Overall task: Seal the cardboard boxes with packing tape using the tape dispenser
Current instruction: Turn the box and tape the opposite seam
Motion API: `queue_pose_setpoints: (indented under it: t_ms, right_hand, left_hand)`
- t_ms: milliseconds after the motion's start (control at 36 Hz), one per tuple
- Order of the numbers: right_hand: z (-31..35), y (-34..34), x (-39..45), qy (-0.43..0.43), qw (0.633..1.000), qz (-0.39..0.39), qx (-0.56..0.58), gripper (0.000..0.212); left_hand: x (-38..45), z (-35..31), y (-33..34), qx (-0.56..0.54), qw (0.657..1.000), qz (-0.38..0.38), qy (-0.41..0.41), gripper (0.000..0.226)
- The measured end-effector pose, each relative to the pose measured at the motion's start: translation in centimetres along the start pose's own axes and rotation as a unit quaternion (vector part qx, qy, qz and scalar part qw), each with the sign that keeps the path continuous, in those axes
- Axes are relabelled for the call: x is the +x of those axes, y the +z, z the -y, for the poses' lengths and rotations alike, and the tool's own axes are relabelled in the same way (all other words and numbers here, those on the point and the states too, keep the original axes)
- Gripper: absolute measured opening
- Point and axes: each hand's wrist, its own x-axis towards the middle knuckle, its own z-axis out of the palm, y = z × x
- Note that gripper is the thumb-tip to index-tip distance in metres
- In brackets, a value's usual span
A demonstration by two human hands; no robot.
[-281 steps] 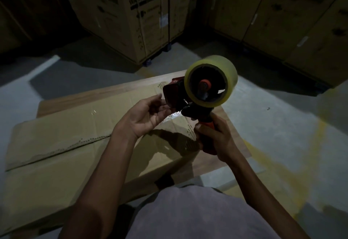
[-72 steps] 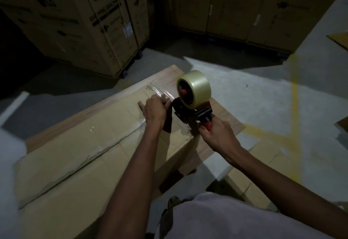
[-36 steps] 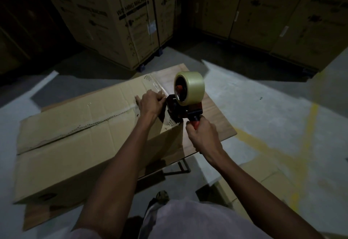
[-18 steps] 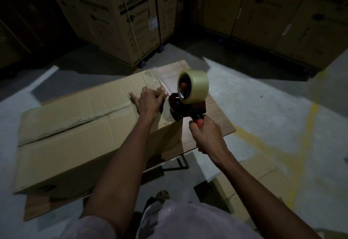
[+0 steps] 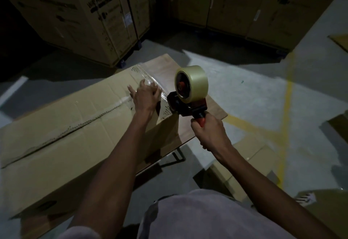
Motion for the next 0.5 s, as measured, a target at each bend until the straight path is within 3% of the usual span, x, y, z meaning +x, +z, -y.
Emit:
queue_pose_setpoints:
  t_ms: [167, 333, 500]
  right_hand:
    - [0.9, 0.6, -0.4, 0.02, 1.0, -0.014, 0.009, 0.022]
    - [0.8, 0.9, -0.6, 0.014, 1.0, -0.016, 0.014, 0.011]
    - [0.3, -0.2, 0.0, -0.001, 1.0, 0.014, -0.002, 0.015]
  left_hand:
    - [-1.3, 0.0, 0.2, -0.038, 0.999, 0.018, 0.018, 0.028]
    - [-2.3, -0.3, 0.4, -0.073, 0.997, 0.021, -0.02, 0.035]
    - [-2.1, 0.0, 0.8, -0.071, 0.997, 0.006, -0.037, 0.035]
